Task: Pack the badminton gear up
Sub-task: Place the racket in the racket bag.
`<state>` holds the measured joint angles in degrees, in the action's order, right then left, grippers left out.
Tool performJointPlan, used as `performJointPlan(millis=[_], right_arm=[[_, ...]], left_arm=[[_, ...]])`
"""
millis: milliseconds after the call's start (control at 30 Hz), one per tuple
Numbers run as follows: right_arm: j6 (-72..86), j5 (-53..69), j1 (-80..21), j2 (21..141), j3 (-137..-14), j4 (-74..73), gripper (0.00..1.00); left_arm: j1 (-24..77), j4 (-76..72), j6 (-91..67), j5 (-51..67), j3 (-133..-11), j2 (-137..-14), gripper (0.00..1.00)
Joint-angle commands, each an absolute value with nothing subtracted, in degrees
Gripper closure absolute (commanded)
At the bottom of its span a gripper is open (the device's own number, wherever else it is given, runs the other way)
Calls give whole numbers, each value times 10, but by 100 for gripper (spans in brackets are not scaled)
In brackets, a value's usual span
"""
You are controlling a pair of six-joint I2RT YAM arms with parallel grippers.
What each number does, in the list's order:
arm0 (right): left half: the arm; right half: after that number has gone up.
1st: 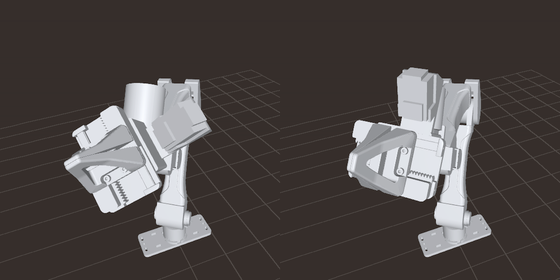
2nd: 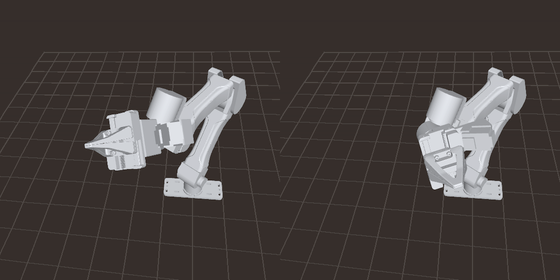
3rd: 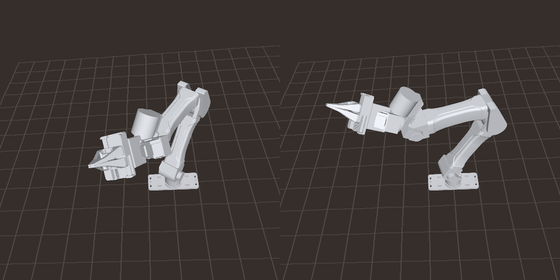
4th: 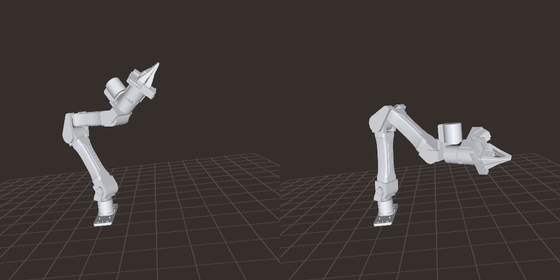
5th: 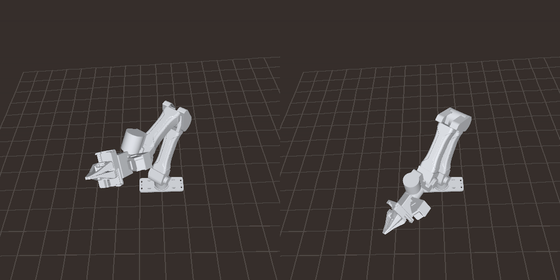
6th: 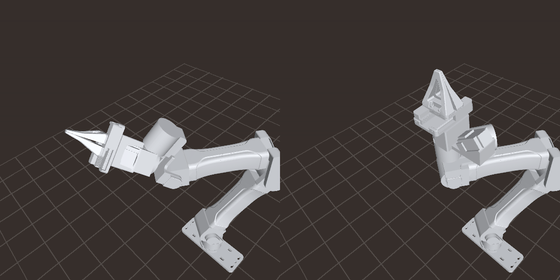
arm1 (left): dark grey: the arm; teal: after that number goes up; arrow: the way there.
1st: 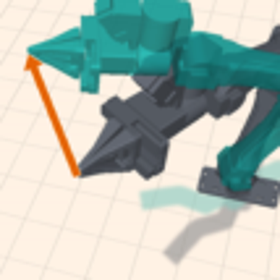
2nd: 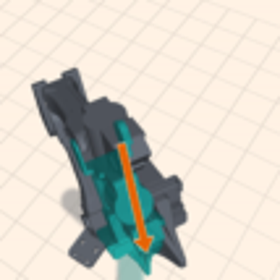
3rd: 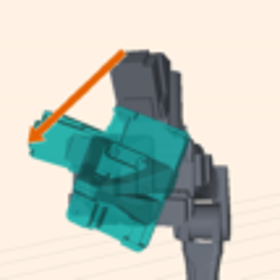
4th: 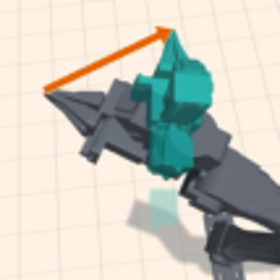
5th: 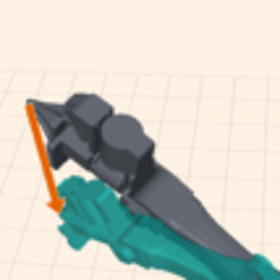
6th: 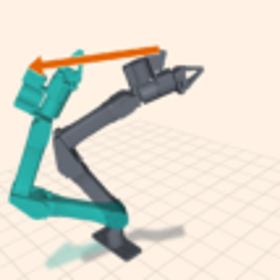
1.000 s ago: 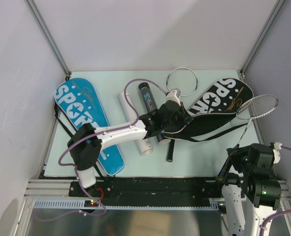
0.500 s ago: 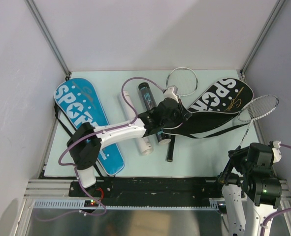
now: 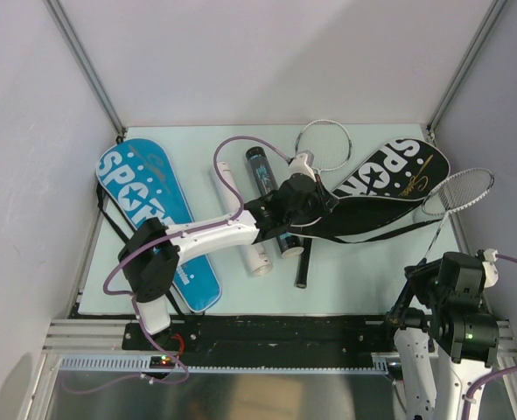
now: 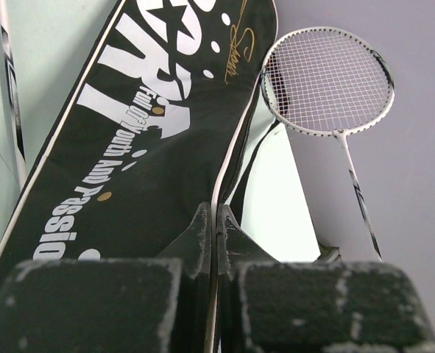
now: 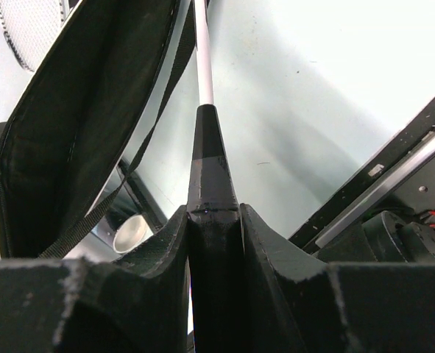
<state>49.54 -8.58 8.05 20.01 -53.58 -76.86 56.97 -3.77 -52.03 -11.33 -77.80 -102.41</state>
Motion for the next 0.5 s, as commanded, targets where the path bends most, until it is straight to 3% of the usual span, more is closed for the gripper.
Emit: performJointPlan(millis=[0,167,467], right_arm=[[558,-144,97,218,-526,-787,100],[564,-67,97,216,-509,-725,100],[539,-43,97,237,-486,-627,100]], left_arm=[[564,-76,-501,-143,-810,-982,100],[566,-84,-501,-122,-803,-998,100],[588,-101,-494,-110,-788,-1018,100]])
